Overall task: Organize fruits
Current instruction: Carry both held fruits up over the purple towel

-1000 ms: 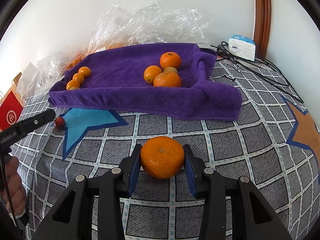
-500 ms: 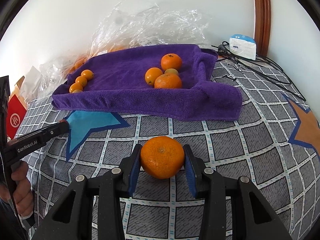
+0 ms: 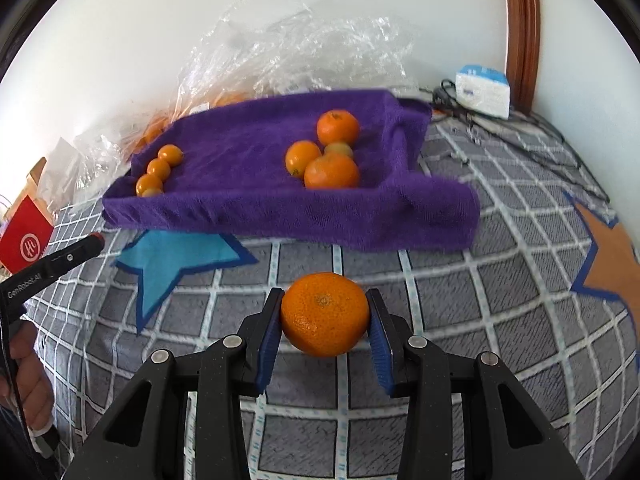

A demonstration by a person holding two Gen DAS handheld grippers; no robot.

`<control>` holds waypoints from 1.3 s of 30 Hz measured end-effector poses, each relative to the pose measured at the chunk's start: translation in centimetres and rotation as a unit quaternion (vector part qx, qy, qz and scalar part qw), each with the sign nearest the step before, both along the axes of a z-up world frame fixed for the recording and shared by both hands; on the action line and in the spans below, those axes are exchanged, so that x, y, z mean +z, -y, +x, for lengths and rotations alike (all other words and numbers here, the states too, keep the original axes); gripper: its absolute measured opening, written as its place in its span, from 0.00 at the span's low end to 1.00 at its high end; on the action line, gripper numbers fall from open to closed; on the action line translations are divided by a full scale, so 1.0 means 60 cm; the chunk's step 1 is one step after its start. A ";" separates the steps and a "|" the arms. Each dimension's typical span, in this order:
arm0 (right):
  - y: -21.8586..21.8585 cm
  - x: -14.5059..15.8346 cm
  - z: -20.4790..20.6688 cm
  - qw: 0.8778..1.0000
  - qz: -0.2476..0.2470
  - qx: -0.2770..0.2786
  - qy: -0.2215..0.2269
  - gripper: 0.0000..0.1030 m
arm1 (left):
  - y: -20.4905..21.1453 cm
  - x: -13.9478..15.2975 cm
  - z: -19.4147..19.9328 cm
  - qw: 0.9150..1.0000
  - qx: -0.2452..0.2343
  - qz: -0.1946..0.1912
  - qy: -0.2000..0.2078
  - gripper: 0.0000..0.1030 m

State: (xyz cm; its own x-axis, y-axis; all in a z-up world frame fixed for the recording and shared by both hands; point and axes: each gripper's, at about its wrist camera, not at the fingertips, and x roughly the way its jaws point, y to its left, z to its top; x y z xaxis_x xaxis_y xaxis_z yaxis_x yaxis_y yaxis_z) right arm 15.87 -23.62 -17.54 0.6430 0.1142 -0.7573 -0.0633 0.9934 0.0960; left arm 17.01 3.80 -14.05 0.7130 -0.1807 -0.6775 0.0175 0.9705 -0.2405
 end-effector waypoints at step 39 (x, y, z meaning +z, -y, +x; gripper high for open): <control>-0.061 0.010 0.269 0.998 -0.035 0.048 -0.012 0.46 | 0.028 0.023 0.229 0.999 -0.026 0.001 -0.042 0.22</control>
State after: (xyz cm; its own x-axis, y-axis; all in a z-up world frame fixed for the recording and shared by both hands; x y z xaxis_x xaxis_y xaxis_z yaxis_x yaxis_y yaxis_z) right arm 32.03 -19.97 -16.92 0.6130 0.1207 -0.7808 -0.1569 0.9872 0.0294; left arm 30.76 2.11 -12.69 0.6426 -0.2144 -0.7356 0.0476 0.9694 -0.2409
